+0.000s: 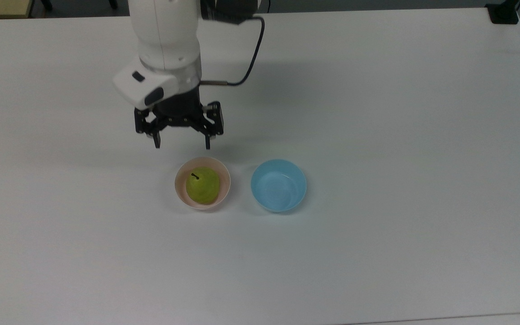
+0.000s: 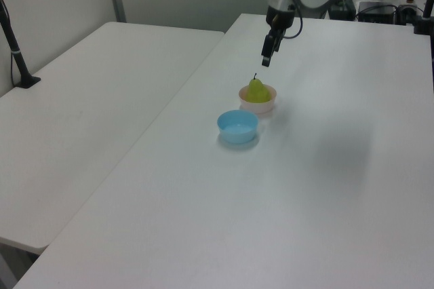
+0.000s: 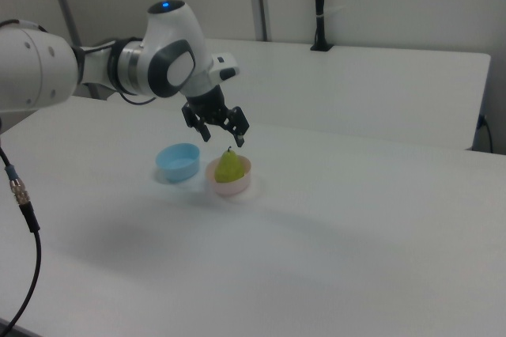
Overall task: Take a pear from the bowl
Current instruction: 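Move the open gripper down over the green pear in the pink bowl, then close the gripper around the green pear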
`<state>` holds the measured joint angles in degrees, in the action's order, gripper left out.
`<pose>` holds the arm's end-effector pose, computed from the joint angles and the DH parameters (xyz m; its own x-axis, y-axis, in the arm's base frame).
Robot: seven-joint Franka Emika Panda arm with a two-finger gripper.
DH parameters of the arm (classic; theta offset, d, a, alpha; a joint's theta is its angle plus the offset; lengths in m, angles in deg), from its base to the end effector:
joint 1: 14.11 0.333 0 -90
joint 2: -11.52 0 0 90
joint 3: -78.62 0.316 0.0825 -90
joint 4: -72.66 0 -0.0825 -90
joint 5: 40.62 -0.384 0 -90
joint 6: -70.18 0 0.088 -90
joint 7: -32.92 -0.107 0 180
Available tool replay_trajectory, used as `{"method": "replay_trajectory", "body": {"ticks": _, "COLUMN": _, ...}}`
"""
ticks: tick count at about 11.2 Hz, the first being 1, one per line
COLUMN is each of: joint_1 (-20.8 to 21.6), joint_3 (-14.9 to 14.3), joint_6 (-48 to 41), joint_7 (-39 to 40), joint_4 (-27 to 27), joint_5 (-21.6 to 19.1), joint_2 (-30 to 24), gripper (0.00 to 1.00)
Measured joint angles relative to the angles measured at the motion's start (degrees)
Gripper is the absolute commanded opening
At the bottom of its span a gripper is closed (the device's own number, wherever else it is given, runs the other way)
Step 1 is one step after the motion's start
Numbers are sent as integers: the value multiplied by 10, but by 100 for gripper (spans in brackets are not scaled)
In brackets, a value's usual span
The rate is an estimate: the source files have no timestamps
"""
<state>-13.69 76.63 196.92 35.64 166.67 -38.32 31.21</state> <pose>0.6786 -0.0173 0.4397 0.9737 0.0493 0.2225 0.0370 -0.9976 0.0591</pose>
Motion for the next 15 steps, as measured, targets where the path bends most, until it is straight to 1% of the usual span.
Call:
{"method": "replay_trajectory", "body": {"ticks": 2, "joint_1": 0, "joint_3": 1, "joint_6": 29, "joint_7": 0, "joint_4": -1, "joint_5": 0, "joint_2": 29, "gripper": 100}}
{"method": "replay_trajectory", "body": {"ticks": 5, "joint_1": 1, "joint_3": 3, "joint_6": 59, "joint_7": 1, "joint_4": -1, "joint_5": 0, "joint_2": 56, "gripper": 99}}
{"method": "replay_trajectory", "body": {"ticks": 7, "joint_1": 6, "joint_3": 4, "joint_6": 70, "joint_7": 2, "joint_4": -1, "joint_5": 0, "joint_2": 70, "gripper": 96}}
{"method": "replay_trajectory", "body": {"ticks": 9, "joint_1": 17, "joint_3": 5, "joint_6": 78, "joint_7": 2, "joint_4": -2, "joint_5": 0, "joint_2": 81, "gripper": 90}}
{"method": "replay_trajectory", "body": {"ticks": 10, "joint_1": 18, "joint_3": 5, "joint_6": 81, "joint_7": 2, "joint_4": -2, "joint_5": 2, "joint_2": 85, "gripper": 90}}
{"method": "replay_trajectory", "body": {"ticks": 11, "joint_1": 19, "joint_3": 5, "joint_6": 87, "joint_7": 2, "joint_4": -2, "joint_5": 3, "joint_2": 89, "gripper": 88}}
{"method": "replay_trajectory", "body": {"ticks": 13, "joint_1": 19, "joint_3": 5, "joint_6": 94, "joint_7": 2, "joint_4": -2, "joint_5": 8, "joint_2": 97, "gripper": 79}}
{"method": "replay_trajectory", "body": {"ticks": 15, "joint_1": 19, "joint_3": 5, "joint_6": 94, "joint_7": 2, "joint_4": -2, "joint_5": 19, "joint_2": 104, "gripper": 62}}
